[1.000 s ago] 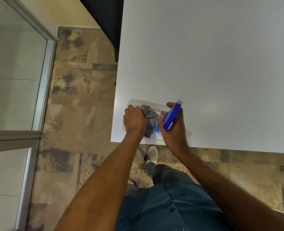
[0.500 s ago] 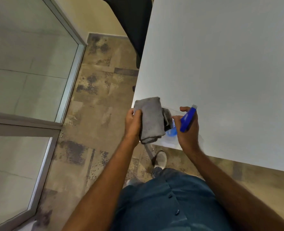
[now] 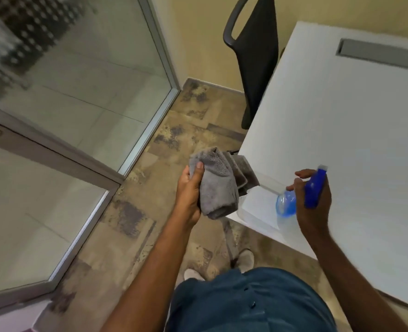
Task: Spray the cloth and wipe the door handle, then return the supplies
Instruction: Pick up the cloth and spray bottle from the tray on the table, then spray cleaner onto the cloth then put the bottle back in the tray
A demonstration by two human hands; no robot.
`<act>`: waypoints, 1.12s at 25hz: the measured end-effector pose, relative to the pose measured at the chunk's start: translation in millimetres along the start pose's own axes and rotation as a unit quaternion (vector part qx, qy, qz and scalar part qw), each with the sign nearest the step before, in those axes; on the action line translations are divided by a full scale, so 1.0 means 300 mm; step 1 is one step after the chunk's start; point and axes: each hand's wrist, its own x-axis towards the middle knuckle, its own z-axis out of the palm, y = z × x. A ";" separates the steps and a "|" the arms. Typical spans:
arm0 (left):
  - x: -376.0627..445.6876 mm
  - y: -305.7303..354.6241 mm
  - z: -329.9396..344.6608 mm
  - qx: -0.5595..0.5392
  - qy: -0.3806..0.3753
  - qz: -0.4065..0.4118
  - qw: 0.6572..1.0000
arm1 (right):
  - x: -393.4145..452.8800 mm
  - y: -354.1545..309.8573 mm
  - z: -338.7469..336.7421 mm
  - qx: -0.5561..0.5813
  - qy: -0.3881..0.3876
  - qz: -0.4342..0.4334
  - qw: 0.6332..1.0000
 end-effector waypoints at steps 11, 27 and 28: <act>-0.219 0.328 -0.140 0.033 -0.177 -0.018 0.983 | -0.178 -0.595 0.274 0.020 -0.212 -0.119 0.970; -0.396 0.565 -0.408 0.248 -0.242 -0.070 0.936 | -0.404 -0.761 0.522 -0.027 -0.450 -0.156 0.879; -0.414 0.567 -0.428 0.240 -0.221 -0.059 0.944 | -0.409 -0.765 0.539 -0.028 -0.430 -0.166 0.887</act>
